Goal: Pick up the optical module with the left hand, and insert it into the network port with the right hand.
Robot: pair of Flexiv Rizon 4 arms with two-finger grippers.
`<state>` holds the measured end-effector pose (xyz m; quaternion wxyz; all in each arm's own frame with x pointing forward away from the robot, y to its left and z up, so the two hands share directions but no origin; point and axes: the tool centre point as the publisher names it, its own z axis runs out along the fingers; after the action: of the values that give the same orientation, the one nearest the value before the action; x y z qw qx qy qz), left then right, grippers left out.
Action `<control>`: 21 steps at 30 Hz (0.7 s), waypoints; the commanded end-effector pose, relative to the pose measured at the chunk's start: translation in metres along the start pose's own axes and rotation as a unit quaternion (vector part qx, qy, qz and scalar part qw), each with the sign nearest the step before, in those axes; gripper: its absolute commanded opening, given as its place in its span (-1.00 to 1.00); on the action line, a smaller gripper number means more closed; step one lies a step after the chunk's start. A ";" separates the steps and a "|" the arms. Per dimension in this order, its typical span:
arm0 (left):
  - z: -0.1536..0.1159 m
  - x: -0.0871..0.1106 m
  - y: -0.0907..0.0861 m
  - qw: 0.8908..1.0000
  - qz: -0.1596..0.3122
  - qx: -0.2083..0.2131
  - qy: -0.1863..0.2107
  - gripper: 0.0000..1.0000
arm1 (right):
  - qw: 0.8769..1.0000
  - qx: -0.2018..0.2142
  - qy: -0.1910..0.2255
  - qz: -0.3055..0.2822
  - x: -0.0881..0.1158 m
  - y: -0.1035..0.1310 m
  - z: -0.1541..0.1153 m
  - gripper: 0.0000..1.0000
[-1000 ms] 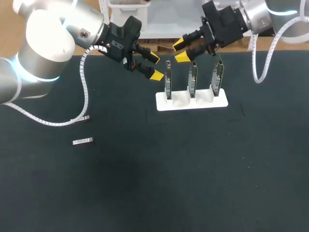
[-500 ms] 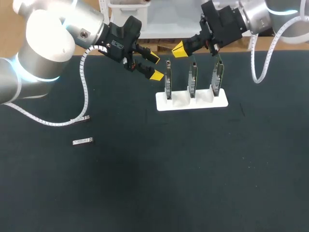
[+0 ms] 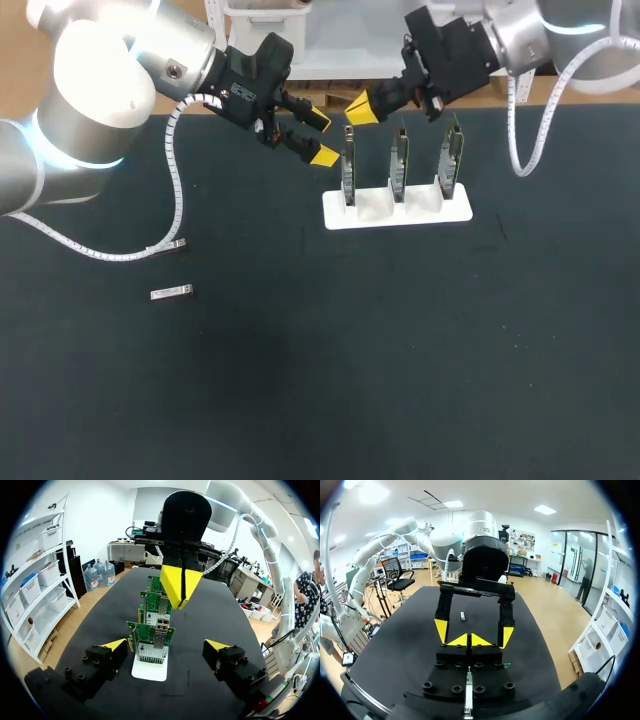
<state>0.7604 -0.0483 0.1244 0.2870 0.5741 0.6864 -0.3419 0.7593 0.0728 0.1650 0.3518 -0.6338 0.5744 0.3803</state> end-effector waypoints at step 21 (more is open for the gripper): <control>-0.001 0.000 -0.001 1.000 -0.001 -0.001 0.002 1.00 | 1.000 -0.009 0.012 0.000 0.008 -0.017 0.010 -1.00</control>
<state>0.7604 -0.0483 0.1244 0.2870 0.5741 0.6864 -0.3419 0.7728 0.0792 0.1539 0.3415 -0.6407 0.5754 0.3764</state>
